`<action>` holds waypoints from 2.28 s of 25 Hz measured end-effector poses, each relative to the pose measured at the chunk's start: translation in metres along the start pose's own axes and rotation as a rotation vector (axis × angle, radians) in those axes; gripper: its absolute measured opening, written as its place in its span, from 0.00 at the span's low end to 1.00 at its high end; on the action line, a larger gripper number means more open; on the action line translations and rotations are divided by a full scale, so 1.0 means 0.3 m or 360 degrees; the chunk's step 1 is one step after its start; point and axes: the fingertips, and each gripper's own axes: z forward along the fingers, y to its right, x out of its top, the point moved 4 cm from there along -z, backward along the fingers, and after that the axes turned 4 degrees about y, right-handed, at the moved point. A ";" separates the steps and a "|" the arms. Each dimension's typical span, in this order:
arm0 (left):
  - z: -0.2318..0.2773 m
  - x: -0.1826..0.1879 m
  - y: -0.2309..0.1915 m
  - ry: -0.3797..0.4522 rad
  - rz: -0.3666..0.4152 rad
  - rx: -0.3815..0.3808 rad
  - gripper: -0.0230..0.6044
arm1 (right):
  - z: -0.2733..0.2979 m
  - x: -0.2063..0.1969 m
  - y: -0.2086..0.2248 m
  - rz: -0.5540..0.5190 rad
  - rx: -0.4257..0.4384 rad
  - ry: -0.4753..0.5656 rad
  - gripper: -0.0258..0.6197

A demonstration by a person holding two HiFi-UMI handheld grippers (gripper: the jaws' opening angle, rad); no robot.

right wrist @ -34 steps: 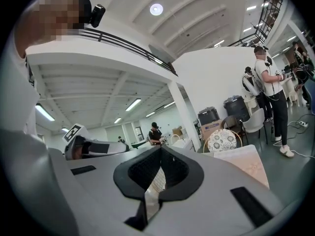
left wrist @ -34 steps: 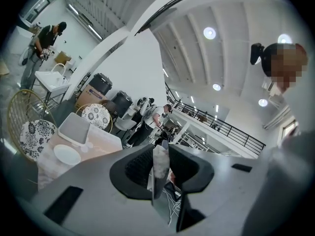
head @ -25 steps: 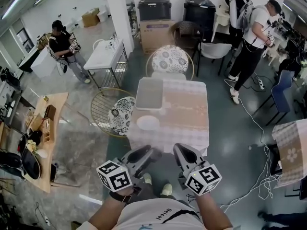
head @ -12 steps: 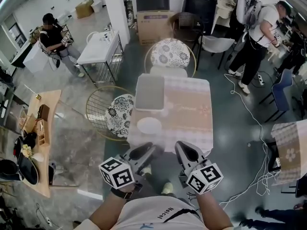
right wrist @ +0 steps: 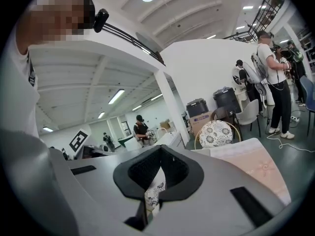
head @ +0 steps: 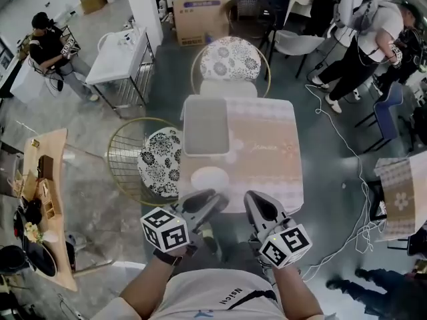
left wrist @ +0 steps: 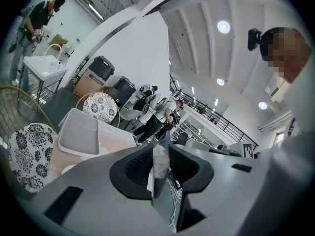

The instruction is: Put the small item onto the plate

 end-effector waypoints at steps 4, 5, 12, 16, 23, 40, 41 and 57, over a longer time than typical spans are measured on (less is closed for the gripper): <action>0.046 -0.006 -0.096 -0.0078 -0.0004 -0.0033 0.20 | 0.059 -0.042 0.030 0.0013 -0.0054 -0.0023 0.06; 0.058 -0.011 -0.117 -0.0091 -0.0006 -0.0038 0.20 | 0.072 -0.051 0.042 0.0016 -0.0061 -0.0027 0.06; 0.149 -0.080 -0.257 -0.0205 -0.0017 -0.0054 0.20 | 0.148 -0.128 0.147 0.0049 -0.0097 -0.0058 0.06; 0.199 -0.142 -0.369 -0.0288 -0.0012 -0.0057 0.20 | 0.207 -0.198 0.204 0.0064 -0.0089 -0.0089 0.06; 0.276 -0.287 -0.579 -0.0438 0.0027 -0.0039 0.20 | 0.276 -0.376 0.287 0.0073 -0.0082 -0.0170 0.06; 0.388 -0.506 -0.846 -0.0741 -0.0056 0.0006 0.20 | 0.343 -0.564 0.413 0.0116 -0.0113 -0.0245 0.06; 0.389 -0.511 -0.852 -0.0755 -0.0047 0.0014 0.20 | 0.343 -0.566 0.416 0.0118 -0.0115 -0.0247 0.06; 0.365 -0.478 -0.832 -0.0863 0.0422 0.0102 0.40 | 0.344 -0.560 0.393 0.0141 -0.0078 -0.0290 0.06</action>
